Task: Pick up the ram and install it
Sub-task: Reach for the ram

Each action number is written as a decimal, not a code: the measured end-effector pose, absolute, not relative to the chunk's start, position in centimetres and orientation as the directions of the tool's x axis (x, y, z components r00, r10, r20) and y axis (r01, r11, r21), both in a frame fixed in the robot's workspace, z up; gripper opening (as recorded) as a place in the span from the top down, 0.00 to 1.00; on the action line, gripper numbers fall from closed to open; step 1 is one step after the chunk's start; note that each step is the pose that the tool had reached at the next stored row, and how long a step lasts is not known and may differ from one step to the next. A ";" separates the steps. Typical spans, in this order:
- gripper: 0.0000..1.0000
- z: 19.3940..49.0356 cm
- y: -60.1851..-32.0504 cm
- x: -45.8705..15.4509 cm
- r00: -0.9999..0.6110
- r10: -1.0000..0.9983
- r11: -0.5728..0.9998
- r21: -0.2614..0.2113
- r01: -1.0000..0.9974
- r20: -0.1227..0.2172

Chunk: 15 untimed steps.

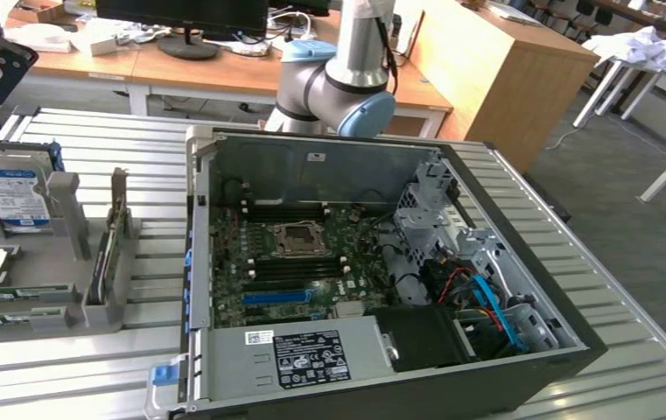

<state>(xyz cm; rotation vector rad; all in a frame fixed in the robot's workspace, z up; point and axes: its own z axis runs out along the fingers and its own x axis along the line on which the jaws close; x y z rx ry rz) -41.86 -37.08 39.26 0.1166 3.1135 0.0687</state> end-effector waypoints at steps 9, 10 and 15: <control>0.89 39.3 -37.8 -42.2 -0.997 0.075 0.996 0.045 0.074 -0.024; 0.89 39.3 -37.9 -42.2 -0.997 0.075 0.996 0.045 0.074 -0.024; 0.89 39.3 -38.4 -42.3 -0.997 0.075 0.996 0.045 0.074 -0.024</control>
